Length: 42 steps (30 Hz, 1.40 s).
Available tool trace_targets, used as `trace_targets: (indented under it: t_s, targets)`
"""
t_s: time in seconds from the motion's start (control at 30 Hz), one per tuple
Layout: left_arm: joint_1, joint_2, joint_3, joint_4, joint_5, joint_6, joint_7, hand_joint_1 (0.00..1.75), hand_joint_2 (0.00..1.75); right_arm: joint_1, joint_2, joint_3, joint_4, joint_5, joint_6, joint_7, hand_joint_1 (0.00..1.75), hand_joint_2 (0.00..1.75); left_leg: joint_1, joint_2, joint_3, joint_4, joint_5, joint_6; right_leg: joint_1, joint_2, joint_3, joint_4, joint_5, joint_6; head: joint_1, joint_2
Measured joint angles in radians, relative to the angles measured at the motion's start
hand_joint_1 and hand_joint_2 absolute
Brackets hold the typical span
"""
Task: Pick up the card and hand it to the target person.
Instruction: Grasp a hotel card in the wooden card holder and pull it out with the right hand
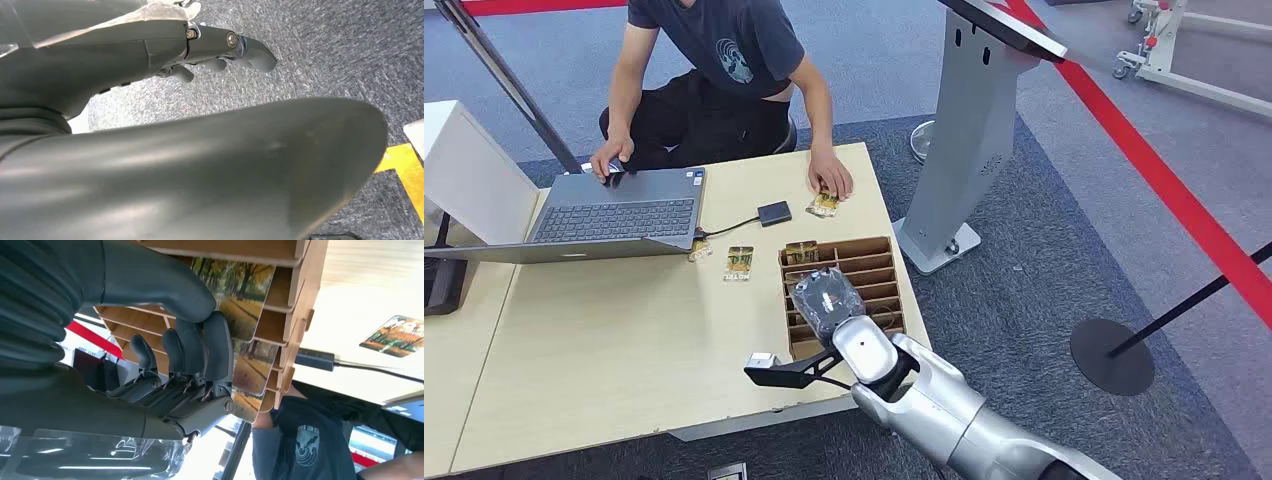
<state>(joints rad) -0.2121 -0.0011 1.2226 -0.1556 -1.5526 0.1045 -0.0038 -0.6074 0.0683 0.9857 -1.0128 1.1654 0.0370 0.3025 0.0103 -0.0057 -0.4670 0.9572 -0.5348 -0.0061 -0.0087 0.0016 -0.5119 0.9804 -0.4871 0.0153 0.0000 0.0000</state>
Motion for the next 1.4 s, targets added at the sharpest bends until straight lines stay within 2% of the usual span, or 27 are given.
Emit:
trace_targets:
  t_s: [0.67,0.9,1.1,1.23,1.4]
  targets:
    - [0.000,0.000,0.000,0.000,0.000,0.000,0.000,0.00,0.00,0.000,0.000,0.000,0.000,0.000,0.000,0.000,1.06,1.75,0.000,0.000,0.000,0.000,0.000,0.000,0.000,0.000,0.000,0.000,0.000,0.000,0.000,0.000]
    - [-0.001,0.000,0.000,0.000,0.000,0.000,0.000,0.00,0.00,0.000,0.001,0.000,0.000,0.000,0.000,0.000,0.87,1.75,0.000,0.000,0.000,0.000,0.000,0.000,0.000,0.000,0.000,0.000,0.000,0.001,0.000,0.000]
    - [-0.001,0.000,0.000,0.000,0.000,0.000,0.000,0.00,0.00,0.000,0.001,0.000,0.000,0.000,-0.001,0.001,0.93,1.75,0.000,0.000,0.000,0.000,0.000,0.000,0.000,0.000,0.000,0.000,0.000,0.001,0.000,0.000]
    - [-0.001,0.000,0.000,0.000,0.000,0.000,0.000,0.00,0.00,0.000,0.001,0.000,0.000,0.000,-0.001,0.001,0.89,1.75,0.000,0.000,0.000,0.000,0.000,0.000,0.000,0.000,0.000,0.000,0.001,0.001,0.000,0.000]
    - [-0.001,0.000,0.000,0.000,0.000,0.000,0.000,0.00,0.00,0.000,0.001,0.000,0.000,-0.001,-0.001,0.002,0.93,1.75,0.000,0.000,0.000,0.000,0.000,0.000,0.000,0.000,0.000,0.000,0.001,0.001,0.000,0.000]
